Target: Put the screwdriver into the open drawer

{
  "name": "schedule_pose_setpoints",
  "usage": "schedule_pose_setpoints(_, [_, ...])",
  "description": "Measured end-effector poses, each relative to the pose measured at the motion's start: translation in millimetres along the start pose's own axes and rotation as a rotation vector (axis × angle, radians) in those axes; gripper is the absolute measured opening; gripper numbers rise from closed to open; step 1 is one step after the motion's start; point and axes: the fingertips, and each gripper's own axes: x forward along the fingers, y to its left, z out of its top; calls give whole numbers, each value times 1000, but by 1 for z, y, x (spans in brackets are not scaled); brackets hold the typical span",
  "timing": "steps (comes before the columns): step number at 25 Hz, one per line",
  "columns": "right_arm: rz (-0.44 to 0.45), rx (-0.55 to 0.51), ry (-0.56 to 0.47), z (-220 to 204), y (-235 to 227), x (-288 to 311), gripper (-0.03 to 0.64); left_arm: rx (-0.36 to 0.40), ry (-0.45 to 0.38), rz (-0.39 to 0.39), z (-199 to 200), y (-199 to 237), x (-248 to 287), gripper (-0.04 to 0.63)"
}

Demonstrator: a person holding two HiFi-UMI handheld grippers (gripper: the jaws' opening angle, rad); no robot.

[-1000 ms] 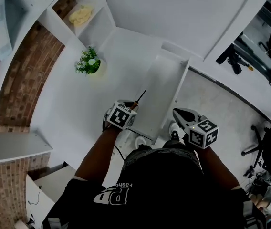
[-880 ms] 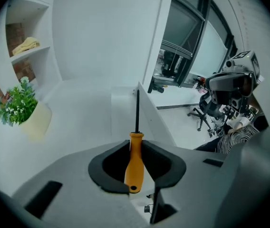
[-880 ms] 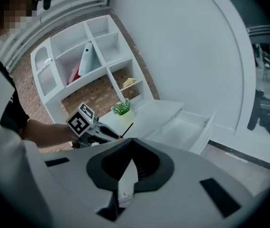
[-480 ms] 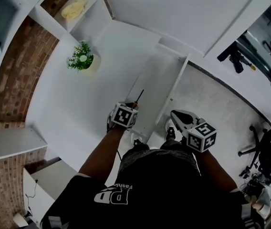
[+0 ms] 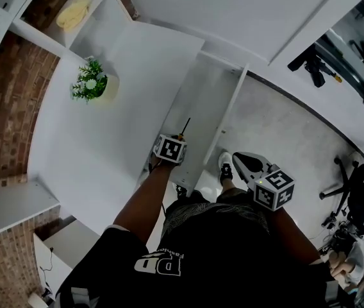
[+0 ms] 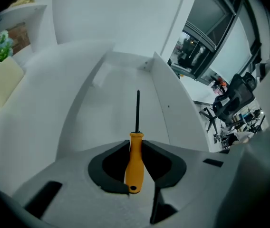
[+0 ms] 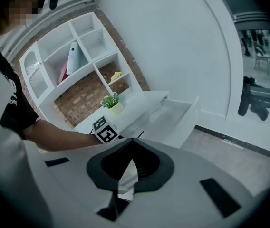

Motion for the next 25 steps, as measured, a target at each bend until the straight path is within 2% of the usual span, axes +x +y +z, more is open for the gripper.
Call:
schedule_pose_setpoints(5, [-10, 25, 15, -4, -15, 2, 6, -76, 47, -2, -4, 2, 28, 91])
schedule_pose_setpoints(11, [-20, 49, 46, -9, -36, 3, 6, -106, 107, -12, -7, 4, 54, 91])
schedule_pose_setpoints(15, [-26, 63, 54, -9, -45, 5, 6, -106, 98, 17, -2, 11, 57, 91])
schedule_pose_setpoints(19, [-19, 67, 59, -8, -47, 10, 6, -127, 129, 6, -9, 10, 64, 92])
schedule_pose_setpoints(25, [-8, 67, 68, -11, -44, 13, 6, -134, 126, 3, -9, 10, 67, 92])
